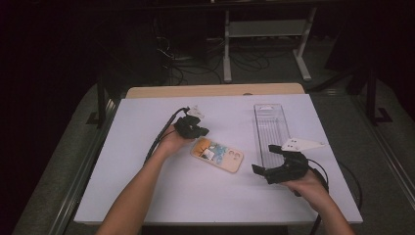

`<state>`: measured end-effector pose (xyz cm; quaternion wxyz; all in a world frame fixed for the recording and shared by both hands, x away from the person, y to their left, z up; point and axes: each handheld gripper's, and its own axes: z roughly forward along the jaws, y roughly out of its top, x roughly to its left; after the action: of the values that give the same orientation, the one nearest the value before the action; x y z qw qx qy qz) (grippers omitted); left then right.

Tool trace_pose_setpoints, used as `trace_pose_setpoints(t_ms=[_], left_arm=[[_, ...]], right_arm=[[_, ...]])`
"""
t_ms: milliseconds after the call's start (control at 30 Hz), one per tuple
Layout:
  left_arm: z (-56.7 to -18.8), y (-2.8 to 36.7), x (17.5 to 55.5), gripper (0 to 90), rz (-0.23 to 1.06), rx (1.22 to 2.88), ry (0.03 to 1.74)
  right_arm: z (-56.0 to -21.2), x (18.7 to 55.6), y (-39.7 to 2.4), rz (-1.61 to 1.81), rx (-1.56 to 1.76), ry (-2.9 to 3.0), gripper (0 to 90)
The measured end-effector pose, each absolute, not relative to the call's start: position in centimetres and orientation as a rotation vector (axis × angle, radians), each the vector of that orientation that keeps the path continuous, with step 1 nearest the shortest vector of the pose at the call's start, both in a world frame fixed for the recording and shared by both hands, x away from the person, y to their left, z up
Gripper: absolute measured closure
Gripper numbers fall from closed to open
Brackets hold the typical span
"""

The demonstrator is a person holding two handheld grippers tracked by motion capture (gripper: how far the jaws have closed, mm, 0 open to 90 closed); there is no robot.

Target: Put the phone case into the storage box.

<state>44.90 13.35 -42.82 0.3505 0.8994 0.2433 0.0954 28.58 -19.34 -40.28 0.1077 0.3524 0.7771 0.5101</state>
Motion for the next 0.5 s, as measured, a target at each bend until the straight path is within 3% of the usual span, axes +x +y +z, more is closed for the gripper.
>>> trace_pose_setpoints(t_ms=[500], left_arm=[[-43.77, 12.93, 45.12, 89.8, 0.219, 2.369, 0.642]], right_arm=[[-40.28, 28.53, -19.30, 1.499, 1.035, 2.287, 1.0]])
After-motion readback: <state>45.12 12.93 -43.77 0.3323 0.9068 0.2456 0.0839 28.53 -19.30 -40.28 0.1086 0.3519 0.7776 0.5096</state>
